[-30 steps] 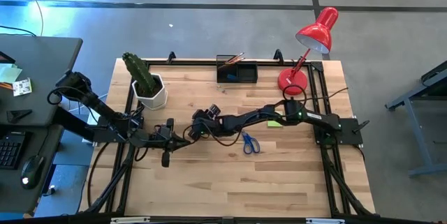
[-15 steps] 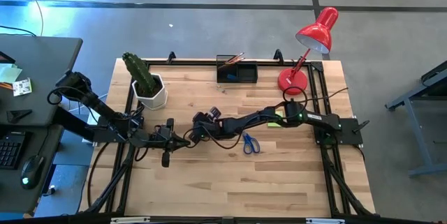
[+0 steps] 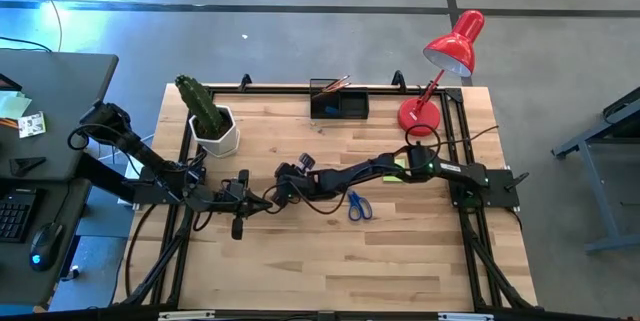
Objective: Pick and place office supplies into organizer
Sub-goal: Put the bottom blue binder clip into the bottom left section of the desk organizer
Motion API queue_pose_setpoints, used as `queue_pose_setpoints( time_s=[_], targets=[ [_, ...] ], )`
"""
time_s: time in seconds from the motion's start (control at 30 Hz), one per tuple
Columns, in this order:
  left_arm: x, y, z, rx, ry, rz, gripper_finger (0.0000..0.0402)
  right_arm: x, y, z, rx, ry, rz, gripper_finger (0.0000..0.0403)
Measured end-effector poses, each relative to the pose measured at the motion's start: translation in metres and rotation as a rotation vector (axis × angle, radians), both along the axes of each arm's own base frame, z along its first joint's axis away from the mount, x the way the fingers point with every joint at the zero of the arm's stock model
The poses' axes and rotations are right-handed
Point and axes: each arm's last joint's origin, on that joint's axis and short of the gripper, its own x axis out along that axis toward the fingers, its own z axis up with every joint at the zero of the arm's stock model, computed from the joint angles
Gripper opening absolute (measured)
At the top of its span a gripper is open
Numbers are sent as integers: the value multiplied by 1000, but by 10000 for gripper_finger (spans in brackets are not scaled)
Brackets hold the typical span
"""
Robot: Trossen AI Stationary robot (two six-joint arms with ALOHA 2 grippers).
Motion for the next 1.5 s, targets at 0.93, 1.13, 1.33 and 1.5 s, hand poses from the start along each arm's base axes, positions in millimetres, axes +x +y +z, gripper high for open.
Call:
queue_pose_setpoints(
  time_s=[0.93,1.13,1.33,1.5],
  targets=[
    [-1,0,-2,2,23,3,7,-63,-166,111,-34,299,0,73],
    [-1,0,-2,1,22,3,7,-80,-217,110,52,274,-52,74],
    [-1,0,-2,2,23,3,7,-86,-231,109,107,253,-49,77],
    [-1,0,-3,5,29,2,8,-86,-230,108,88,273,-20,102]
  ],
)
